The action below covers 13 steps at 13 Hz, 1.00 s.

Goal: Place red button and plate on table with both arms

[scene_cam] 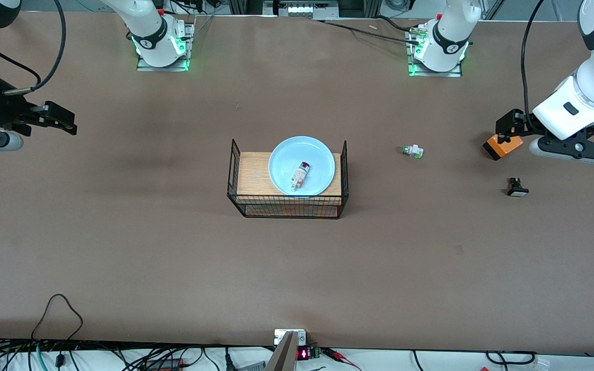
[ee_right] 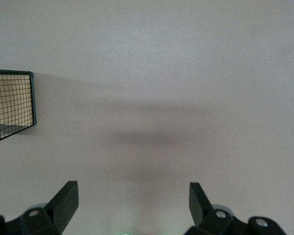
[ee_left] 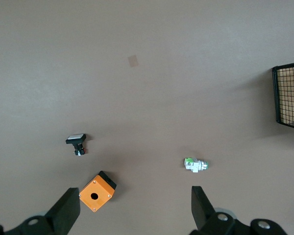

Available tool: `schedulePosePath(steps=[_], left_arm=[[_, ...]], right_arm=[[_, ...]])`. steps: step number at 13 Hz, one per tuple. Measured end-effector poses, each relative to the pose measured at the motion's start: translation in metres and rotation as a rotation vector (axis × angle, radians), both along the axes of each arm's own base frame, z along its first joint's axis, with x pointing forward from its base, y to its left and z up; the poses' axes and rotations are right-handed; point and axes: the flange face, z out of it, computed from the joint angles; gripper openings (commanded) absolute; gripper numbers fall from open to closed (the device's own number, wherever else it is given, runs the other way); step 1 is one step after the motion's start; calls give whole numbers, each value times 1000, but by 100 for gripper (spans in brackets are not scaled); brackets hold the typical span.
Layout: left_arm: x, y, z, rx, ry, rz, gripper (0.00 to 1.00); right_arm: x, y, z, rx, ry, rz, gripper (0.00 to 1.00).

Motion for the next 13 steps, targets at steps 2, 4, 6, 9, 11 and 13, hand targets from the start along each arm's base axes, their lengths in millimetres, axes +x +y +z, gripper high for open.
schedulePosePath(steps=[2, 4, 6, 9, 11, 13], left_arm=[[1, 1, -2, 0, 4, 2, 100], [2, 3, -4, 0, 6, 5, 100], [2, 3, -4, 0, 7, 5, 100], [2, 2, -4, 0, 7, 4, 100], [0, -3, -5, 1, 25, -5, 100], [-8, -31, -8, -21, 64, -48, 100]], right_arm=[[0, -3, 0, 0, 0, -5, 100], [0, -3, 0, 0, 0, -5, 100], [0, -3, 0, 0, 0, -5, 100], [0, -3, 0, 0, 0, -5, 100], [0, -4, 0, 0, 0, -7, 100], [0, -9, 0, 0, 0, -16, 100]])
